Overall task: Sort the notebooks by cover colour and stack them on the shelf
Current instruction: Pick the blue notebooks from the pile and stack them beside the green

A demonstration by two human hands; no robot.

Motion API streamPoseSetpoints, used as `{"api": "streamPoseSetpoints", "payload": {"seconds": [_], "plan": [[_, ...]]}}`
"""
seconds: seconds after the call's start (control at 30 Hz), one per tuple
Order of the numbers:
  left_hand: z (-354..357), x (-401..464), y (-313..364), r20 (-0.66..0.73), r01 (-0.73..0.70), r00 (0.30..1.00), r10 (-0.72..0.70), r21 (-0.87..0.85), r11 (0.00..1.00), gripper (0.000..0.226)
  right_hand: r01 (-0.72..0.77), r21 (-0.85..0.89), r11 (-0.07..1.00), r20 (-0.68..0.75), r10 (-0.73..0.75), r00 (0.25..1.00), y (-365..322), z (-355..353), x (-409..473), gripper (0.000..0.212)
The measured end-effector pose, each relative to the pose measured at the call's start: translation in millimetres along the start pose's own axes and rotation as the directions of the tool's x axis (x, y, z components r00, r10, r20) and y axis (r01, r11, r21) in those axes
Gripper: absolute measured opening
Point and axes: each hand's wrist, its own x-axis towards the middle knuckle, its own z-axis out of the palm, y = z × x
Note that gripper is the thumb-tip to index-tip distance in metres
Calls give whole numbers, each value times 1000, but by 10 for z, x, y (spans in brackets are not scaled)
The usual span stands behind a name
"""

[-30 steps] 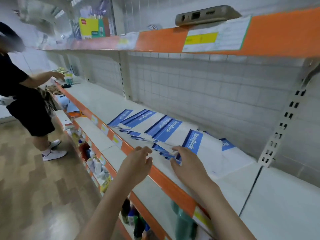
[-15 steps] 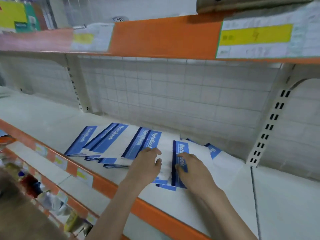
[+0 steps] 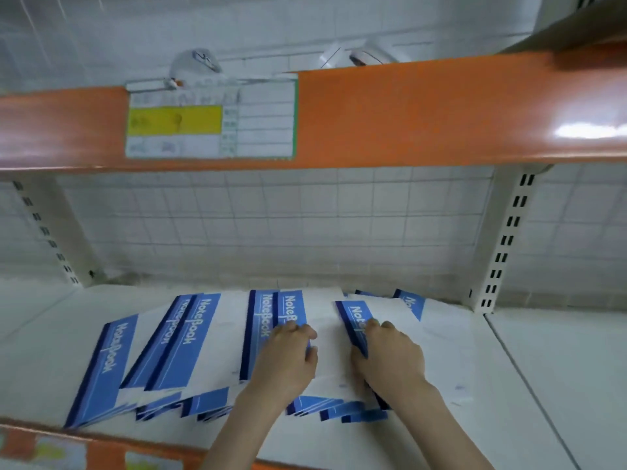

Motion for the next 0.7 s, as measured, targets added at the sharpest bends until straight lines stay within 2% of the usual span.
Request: {"api": "streamPoseSetpoints", "payload": {"seconds": [0.17, 0.3, 0.5, 0.6, 0.7], "plan": [[84, -51, -139, -50, -81, 995, 83, 38, 996, 31, -100, -109, 989, -21, 98, 995, -216, 121, -5, 24], [152, -83, -174, -86, -91, 992, 91, 6, 996, 30, -98, -181, 979, 19, 104, 994, -287, 159, 57, 28], [168, -71, -187, -84, -84, 993, 83, -9, 996, 31, -99, -116, 988, 23, 102, 994, -341, 32, 189, 29], [133, -21, -169, -77, 9, 997, -10, -11, 1000, 41, -58, -78, 995, -4, 58, 998, -369, -109, 282, 28], [81, 17, -164, -147, 224, 965, -216, 42, 974, 73, 13, 29, 1000, -6, -13, 1000, -482, -156, 314, 35]]}}
